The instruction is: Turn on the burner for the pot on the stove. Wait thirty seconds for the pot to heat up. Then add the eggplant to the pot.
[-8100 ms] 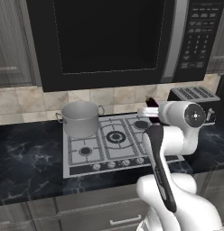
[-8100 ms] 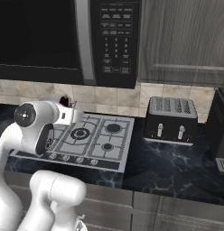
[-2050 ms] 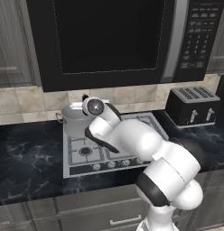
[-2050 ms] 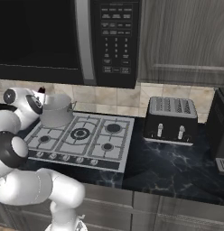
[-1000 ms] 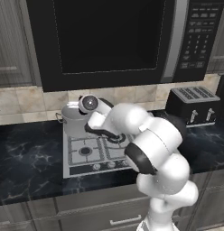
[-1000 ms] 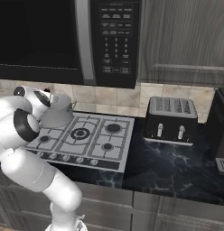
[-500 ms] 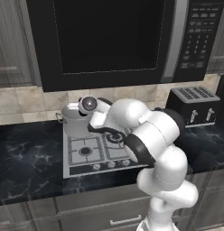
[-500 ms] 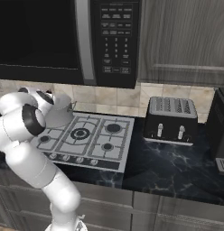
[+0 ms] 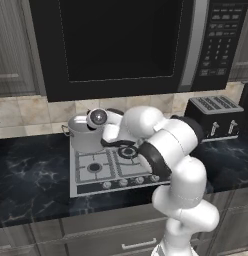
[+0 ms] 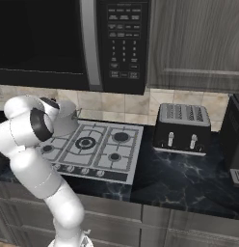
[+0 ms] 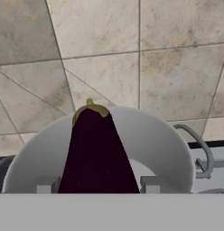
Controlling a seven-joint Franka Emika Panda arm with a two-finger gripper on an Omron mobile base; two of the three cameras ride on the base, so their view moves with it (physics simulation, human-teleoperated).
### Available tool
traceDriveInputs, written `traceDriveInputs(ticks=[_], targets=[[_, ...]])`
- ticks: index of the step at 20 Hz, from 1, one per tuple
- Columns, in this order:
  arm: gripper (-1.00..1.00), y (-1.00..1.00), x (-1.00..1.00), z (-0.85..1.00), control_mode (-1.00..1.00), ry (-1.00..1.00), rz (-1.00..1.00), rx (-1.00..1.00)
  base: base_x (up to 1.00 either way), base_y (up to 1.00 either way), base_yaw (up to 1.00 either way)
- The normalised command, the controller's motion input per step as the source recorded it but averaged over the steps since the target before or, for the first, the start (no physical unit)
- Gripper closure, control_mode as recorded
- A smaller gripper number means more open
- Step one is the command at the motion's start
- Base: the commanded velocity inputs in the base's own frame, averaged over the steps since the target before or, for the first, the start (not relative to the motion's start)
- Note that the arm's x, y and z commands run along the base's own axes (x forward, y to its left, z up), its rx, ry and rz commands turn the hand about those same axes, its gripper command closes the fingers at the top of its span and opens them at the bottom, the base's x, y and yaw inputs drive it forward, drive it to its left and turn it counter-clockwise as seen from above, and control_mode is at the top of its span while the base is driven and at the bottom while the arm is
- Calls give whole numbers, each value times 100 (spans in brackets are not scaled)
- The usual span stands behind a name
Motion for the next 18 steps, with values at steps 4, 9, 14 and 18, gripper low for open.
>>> traceDriveInputs(ticks=[4,9,14,18], targets=[[100,0,20,0,-100,0,0,0,0,0,0],[100,0,17,-3,-100,1,0,0,0,0,0],[100,2,5,-9,-100,0,0,0,0,0,0],[100,3,8,-9,-100,0,0,0,0,0,0]])
